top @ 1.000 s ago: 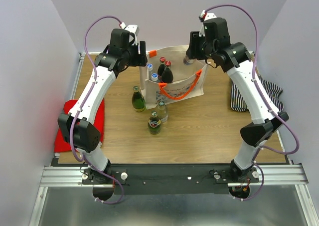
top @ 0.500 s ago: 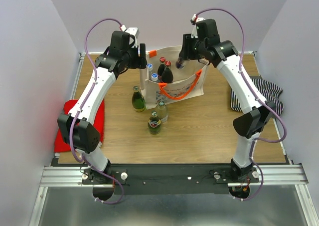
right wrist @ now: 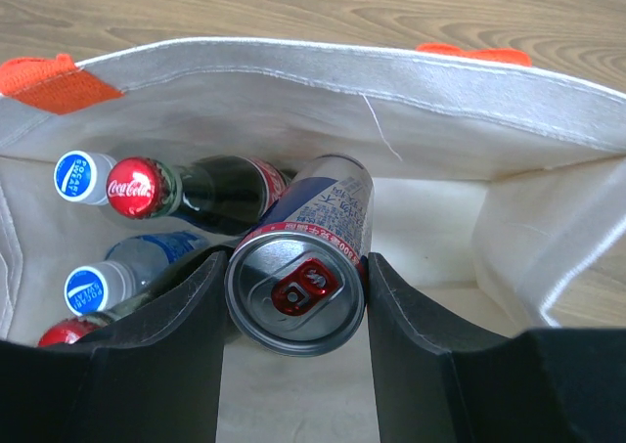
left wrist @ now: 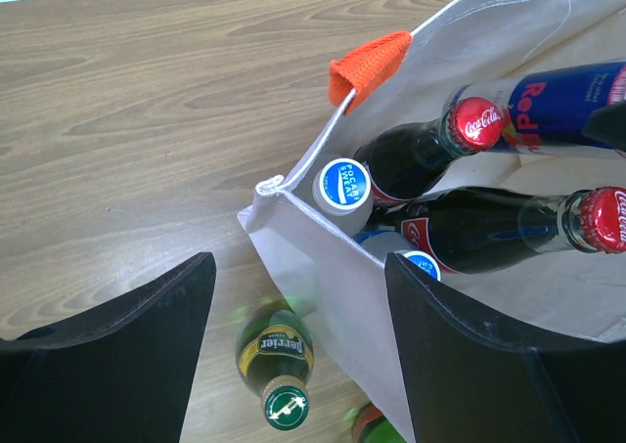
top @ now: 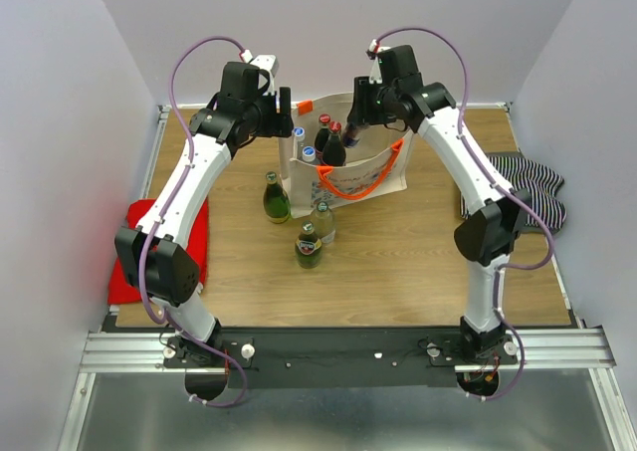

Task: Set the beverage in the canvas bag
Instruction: Place the drink in the canvas bag.

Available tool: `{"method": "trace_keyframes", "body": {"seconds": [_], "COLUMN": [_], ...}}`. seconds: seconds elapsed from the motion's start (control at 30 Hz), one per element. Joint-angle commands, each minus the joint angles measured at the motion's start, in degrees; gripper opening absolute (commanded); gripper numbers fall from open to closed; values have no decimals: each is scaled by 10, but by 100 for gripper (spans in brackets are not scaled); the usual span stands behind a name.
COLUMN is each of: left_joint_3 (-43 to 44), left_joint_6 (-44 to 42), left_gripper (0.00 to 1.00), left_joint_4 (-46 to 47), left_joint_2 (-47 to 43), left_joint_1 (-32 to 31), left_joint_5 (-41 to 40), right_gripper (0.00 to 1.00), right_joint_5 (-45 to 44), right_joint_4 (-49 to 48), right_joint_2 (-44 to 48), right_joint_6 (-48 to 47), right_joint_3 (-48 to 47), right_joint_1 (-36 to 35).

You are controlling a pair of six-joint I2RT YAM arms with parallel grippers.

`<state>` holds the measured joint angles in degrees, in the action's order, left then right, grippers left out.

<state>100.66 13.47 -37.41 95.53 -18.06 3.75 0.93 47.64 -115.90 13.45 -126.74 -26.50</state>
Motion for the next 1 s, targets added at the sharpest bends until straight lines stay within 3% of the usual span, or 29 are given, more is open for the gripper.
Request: {"method": "trace_keyframes", "body": {"seconds": [0.0,0.97], "left_joint_3": [1,16], "left_joint_6": [-6,-10], "left_gripper": [79,79], "left_joint_4": [4,-7], "left_joint_2": [-19,-11], "left_joint_1": [2,2], "left_joint_5": [14,9], "right_gripper": [1,1], "right_joint_5": [26,30], "right_joint_4": [-37,-33], "right_joint_2": [-27,-128], "right_joint_6": [2,0], "right_joint_3": [-47,-70], "right_joint_1": [3,4]}}
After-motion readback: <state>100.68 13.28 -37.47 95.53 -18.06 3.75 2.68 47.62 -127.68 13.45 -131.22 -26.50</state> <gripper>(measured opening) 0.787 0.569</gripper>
